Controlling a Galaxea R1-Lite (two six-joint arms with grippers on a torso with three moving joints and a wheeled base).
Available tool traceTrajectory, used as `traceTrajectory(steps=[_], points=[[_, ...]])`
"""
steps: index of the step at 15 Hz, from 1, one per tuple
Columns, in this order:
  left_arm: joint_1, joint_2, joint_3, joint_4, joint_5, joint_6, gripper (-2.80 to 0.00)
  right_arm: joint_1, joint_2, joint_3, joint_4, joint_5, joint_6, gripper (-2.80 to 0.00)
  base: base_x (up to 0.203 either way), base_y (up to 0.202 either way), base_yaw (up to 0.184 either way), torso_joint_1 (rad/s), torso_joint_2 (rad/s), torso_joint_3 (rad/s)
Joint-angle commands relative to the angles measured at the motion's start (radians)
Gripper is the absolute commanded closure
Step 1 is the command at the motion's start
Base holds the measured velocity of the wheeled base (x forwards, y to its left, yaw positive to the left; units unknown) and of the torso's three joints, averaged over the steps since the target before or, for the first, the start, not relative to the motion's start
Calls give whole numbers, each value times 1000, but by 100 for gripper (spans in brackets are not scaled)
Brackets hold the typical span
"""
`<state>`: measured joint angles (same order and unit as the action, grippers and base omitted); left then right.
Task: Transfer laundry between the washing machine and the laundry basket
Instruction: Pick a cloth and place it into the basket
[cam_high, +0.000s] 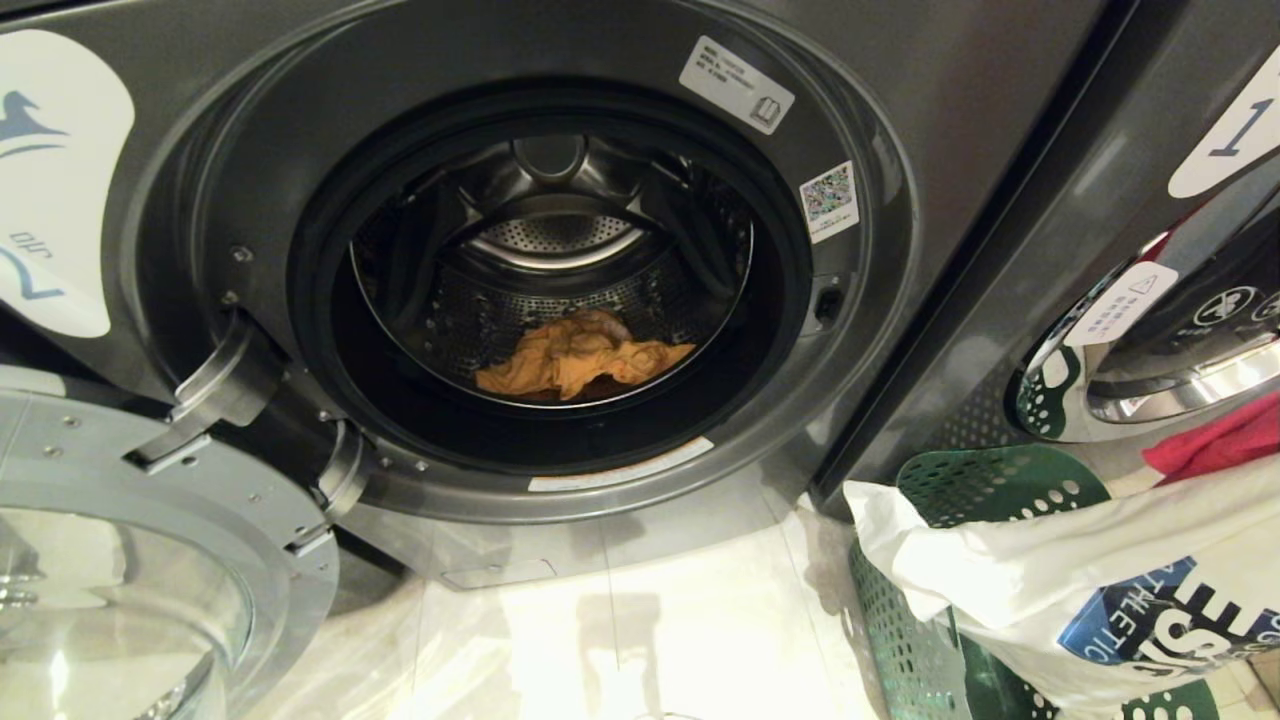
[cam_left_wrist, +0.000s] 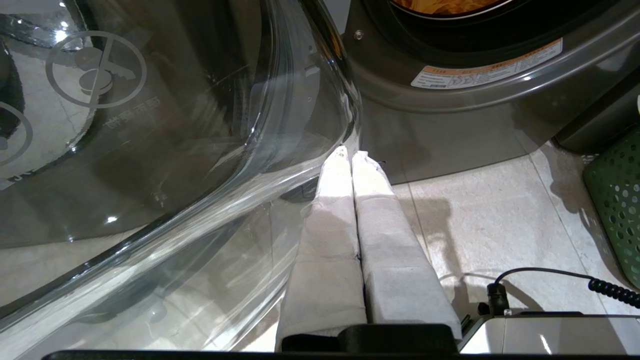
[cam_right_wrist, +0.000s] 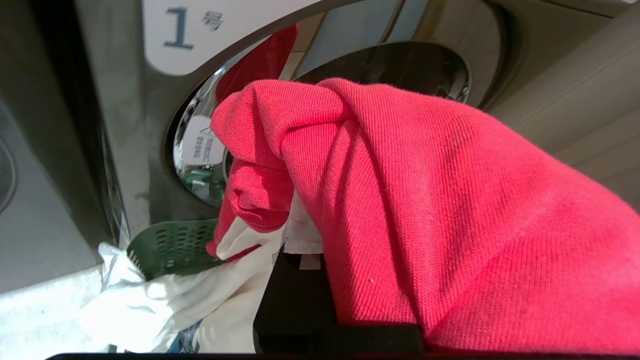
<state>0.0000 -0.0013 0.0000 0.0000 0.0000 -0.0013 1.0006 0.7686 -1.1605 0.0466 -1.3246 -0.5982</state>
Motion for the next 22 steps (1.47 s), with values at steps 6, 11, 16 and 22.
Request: traceTrajectory(steps=[6,11,16,22], points=[[0,1,0,0,0,0,0,-177,78,-39,219,233,39,0,0,0,0,0,0,0],[0,1,0,0,0,0,0,-694,114,-34,353,563,203,0,0,0,0,0,0,0],[0,1,-1,0,0,0,0,-1168,177,86,383,1010,381,0,0,0,0,0,0,0],[0,1,0,0,0,0,0,-1247,365,260,329,1238,635,0,0,0,0,0,0,0]])
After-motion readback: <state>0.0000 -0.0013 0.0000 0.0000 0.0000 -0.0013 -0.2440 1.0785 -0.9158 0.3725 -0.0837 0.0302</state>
